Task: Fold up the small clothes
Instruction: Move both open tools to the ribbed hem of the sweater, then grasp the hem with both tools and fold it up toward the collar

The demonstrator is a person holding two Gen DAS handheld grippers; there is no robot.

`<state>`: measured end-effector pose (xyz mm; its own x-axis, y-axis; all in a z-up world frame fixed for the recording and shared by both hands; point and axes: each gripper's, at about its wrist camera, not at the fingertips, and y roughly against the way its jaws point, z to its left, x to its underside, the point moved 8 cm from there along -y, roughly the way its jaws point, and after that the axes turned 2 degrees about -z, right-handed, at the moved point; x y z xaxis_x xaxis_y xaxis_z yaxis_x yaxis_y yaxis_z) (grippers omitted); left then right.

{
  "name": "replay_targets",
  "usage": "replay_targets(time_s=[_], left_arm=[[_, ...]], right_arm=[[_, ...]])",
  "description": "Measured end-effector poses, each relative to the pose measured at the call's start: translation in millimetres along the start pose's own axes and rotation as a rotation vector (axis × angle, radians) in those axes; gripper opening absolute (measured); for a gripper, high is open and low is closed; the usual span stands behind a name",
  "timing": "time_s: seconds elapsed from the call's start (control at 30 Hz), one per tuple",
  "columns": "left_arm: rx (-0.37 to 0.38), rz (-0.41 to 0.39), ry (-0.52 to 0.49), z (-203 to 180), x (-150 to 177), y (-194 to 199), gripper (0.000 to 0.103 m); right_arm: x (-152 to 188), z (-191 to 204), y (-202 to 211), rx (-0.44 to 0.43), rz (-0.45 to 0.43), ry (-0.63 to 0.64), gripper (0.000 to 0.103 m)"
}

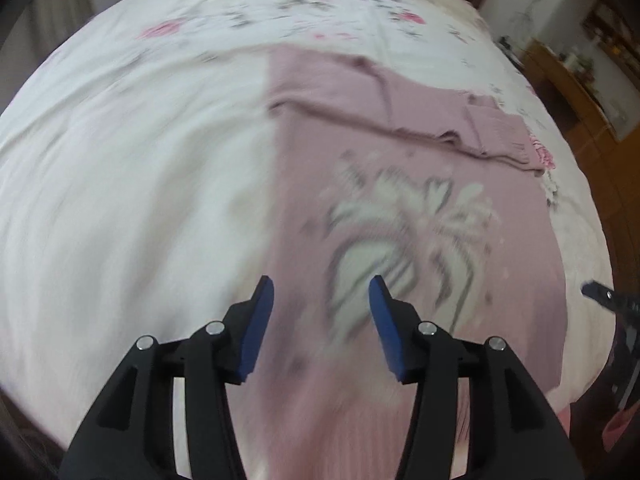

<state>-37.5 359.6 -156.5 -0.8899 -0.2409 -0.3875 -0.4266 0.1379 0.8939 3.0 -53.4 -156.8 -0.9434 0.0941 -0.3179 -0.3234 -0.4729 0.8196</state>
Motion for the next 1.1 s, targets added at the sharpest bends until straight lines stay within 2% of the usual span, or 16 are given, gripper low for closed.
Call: replay_targets(time_s=[0.13,0.27,0.37,0.7,0.8,0.93,1.1], left_arm=[[-0.004,0.0,0.051,19,25,24,0.054],[-0.008,0.001,0.049,26,44,41,0.059],[0.018,0.011,0.051,25,59,47,0.062],[0.041,0.108,0.085,34,102,32,0.062],[0.038,0.128,0.084,34,109,26,0.062],[0.081,0.162,0.116,32,116,14,0.062],[0.091,0.192,0.144,31,121,-1,0.063]], right_arm=[[29,-8,25,-0.03,0.0,-0.052,0.051],[42,3,39,-0.025,0.005,-0.014,0.061],[50,15,42,-0.019,0.001,0.009,0.062],[97,-11,14,0.043,0.109,-0.035,0.063],[103,-19,6,0.038,0.131,-0.061,0.063],[110,-25,-2,0.032,0.153,-0.072,0.063],[117,-28,-13,0.035,0.18,-0.083,0.063]])
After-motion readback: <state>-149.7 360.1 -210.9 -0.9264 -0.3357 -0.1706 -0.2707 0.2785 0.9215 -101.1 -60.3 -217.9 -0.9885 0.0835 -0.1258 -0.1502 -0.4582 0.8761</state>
